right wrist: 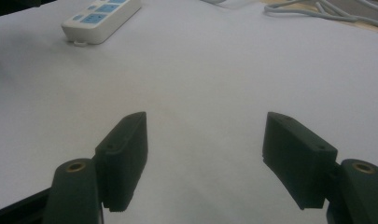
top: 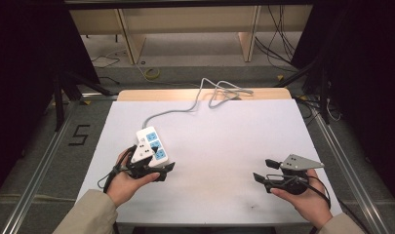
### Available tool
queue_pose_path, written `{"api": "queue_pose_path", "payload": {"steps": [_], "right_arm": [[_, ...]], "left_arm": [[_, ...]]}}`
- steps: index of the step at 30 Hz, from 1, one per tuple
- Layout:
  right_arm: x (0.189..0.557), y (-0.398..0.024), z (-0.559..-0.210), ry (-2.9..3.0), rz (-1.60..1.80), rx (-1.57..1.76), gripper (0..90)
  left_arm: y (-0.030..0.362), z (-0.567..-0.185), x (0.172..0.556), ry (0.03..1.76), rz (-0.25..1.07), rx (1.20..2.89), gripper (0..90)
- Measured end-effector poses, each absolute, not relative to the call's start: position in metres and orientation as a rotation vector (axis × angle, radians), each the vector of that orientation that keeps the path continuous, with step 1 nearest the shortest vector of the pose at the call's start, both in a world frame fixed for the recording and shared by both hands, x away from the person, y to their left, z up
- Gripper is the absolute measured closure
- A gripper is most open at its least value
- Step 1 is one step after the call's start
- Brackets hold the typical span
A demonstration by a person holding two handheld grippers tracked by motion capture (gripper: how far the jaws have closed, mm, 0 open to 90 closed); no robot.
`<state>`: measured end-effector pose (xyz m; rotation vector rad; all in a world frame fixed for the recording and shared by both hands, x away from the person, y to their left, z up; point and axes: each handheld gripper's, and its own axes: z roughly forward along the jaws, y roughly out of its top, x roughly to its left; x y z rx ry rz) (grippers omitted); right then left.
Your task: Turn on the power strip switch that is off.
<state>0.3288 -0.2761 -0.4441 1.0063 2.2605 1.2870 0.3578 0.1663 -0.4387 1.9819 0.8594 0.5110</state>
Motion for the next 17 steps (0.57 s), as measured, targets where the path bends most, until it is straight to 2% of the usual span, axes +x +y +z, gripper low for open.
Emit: {"api": "queue_pose_path", "payload": {"steps": [7,17], "right_arm": [[0.329,-0.276,-0.444,2.26,1.289,1.006,31.6],[0.329,-0.276,-0.444,2.258,1.294,1.004,31.3]], "left_arm": [[0.175,-0.446,0.336,0.844,0.519,2.011,18.1],[0.169,-0.445,0.334,0.827,0.524,2.025,17.2]]}}
